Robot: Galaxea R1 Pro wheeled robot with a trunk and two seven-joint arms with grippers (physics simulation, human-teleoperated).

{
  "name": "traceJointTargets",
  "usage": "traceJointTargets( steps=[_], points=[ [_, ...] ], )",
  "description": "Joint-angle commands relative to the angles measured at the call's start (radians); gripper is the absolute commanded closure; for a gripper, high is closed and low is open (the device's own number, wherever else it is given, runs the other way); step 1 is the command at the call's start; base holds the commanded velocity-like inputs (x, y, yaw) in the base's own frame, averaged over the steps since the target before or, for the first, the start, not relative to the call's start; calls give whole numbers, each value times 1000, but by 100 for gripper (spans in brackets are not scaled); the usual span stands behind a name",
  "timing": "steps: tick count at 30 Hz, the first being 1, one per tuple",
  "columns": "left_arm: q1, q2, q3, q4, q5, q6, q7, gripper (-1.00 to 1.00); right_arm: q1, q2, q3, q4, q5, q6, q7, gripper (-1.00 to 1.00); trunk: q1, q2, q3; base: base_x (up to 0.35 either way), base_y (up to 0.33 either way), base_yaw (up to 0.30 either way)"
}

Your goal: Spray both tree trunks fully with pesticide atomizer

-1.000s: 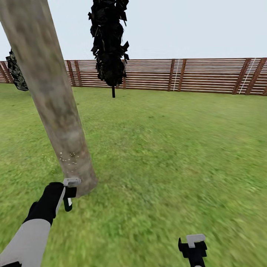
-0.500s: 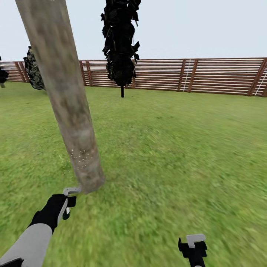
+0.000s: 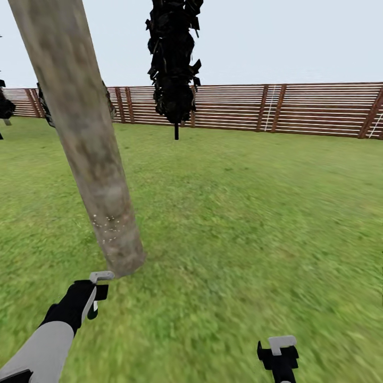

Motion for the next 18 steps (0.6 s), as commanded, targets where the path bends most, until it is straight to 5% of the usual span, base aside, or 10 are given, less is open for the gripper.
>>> traceJointTargets(
  steps=[1,2,4,6,18],
  points=[
    [1,0,5,17,0,1,2,100,-1,0,-7,2,10,-3,-2,-100,0,0,-1,133,-268,0],
    [3,0,11,47,4,-6,2,100,-1,0,-7,2,10,-3,-2,-100,0,0,-1,155,-256,0],
    [4,-7,17,95,7,-133,4,100,-1,0,-7,2,10,-3,-2,-100,0,0,-1,256,-180,32],
    [4,-8,16,99,5,-158,3,100,-1,0,-7,2,9,-3,-2,-100,0,0,-1,271,-169,163],
    [13,-3,18,152,6,-171,5,100,-1,0,-6,2,8,-4,-2,-100,0,0,-1,103,-55,270]
  ],
)
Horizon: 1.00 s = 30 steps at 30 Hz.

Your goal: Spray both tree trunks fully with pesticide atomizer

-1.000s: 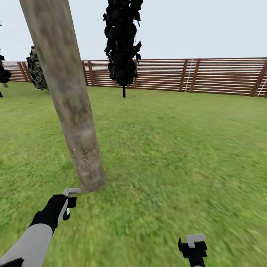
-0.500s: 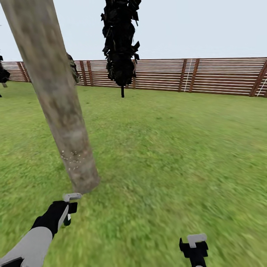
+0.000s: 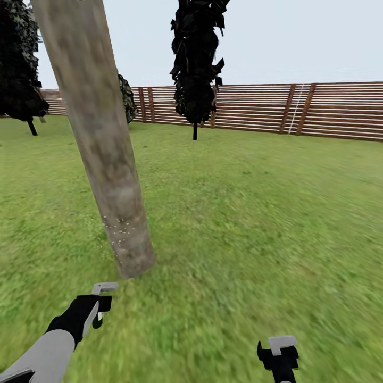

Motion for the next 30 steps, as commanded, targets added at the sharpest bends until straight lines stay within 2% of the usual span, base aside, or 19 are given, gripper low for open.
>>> traceJointTargets(
  steps=[1,4,9,24,30],
  points=[
    [-1,1,4,-1,-5,4,-1,100,-1,0,-6,1,9,-4,-3,-100,0,0,-1,1,0,276],
    [0,5,5,4,-6,4,22,100,-1,0,-6,1,9,-4,-3,-100,0,0,-1,72,-27,204],
    [1,-4,7,2,0,0,67,100,-1,0,-6,2,10,-2,-2,-100,0,0,-1,178,-161,34],
    [1,-12,9,4,5,-1,57,100,-1,0,-5,3,12,0,1,-100,0,0,-1,218,-196,1],
    [1,-11,9,1,5,-1,57,100,-1,0,-5,3,13,0,1,-100,0,0,-1,56,-261,0]
  ],
)
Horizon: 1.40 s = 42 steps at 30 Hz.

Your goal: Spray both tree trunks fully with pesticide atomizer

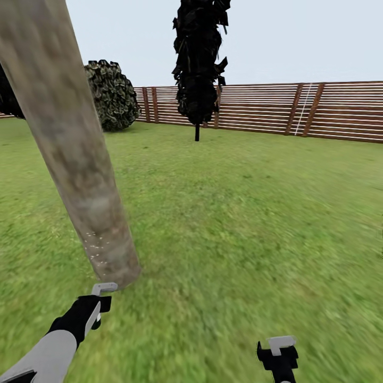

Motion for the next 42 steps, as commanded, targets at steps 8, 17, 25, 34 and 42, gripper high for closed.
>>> traceJointTargets(
  steps=[8,17,25,34,42],
  points=[
    [-1,3,1,-9,39,4,9,100,-1,0,-7,2,8,-5,-3,-100,0,0,-1,-79,-259,105],
    [-1,0,0,-8,41,3,9,100,-1,0,-7,2,8,-5,-3,-100,0,0,-1,50,-273,195],
    [-1,1,0,-8,40,3,9,100,-1,0,-7,2,8,-5,-3,-100,0,0,-1,147,-268,4],
    [-1,1,0,-9,40,3,8,100,-1,0,-7,2,8,-5,-3,-100,0,0,-1,144,-268,59],
    [-1,1,1,-10,40,3,8,100,-1,0,-7,2,8,-5,-3,-100,0,0,-1,108,-268,271]
  ],
)
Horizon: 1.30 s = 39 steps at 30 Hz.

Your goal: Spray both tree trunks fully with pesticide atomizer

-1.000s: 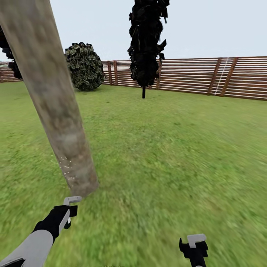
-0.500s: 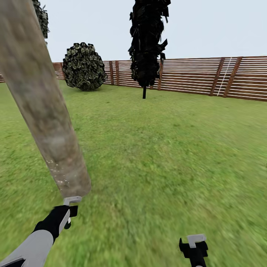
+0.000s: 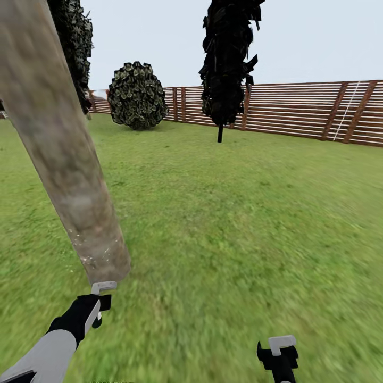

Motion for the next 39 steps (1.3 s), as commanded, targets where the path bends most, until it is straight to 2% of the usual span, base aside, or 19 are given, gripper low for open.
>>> traceJointTargets(
  steps=[1,10,27,39],
  points=[
    [-1,-1,6,-2,-11,5,-2,100,-1,0,-6,1,9,-3,-2,-100,0,0,-1,29,-270,277],
    [-1,0,6,-2,-11,5,-2,100,-1,0,-6,1,9,-3,-2,-100,0,0,-1,5,-273,265],
    [-1,0,6,-2,-11,6,-2,100,-1,0,-6,1,10,-3,-4,-100,0,0,-1,84,-273,26],
    [-1,2,6,0,-11,6,-1,100,-1,0,-6,1,10,-3,-4,-100,0,0,-1,117,-262,268]
  ],
)
